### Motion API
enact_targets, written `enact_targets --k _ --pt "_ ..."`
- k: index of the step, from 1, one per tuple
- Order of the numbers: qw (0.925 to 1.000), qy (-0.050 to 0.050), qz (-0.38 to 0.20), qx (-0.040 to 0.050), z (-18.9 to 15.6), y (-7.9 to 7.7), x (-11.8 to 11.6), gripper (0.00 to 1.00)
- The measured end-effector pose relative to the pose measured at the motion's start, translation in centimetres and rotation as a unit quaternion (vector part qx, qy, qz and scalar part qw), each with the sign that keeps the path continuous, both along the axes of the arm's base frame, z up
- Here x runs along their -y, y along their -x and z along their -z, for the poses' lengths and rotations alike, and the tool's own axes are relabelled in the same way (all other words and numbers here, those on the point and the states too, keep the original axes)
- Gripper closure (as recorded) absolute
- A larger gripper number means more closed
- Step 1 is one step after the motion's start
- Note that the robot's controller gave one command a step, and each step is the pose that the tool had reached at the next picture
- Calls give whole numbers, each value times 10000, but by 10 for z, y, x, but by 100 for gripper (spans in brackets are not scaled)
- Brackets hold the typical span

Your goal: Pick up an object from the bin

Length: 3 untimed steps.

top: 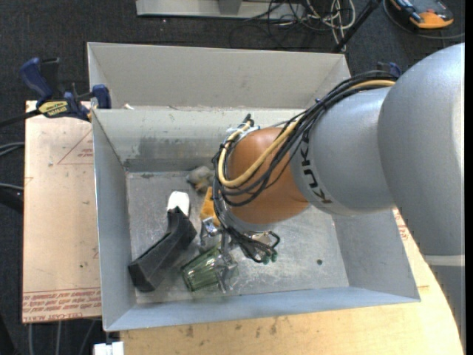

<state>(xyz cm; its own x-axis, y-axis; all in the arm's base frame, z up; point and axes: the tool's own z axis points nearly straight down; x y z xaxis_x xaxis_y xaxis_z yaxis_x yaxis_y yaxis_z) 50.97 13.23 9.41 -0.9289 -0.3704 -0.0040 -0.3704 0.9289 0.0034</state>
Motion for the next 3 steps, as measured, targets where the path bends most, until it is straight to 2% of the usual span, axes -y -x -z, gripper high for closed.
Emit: enact_targets --k 3 --pt "10000 -2 0 -1 0 0 0 100"
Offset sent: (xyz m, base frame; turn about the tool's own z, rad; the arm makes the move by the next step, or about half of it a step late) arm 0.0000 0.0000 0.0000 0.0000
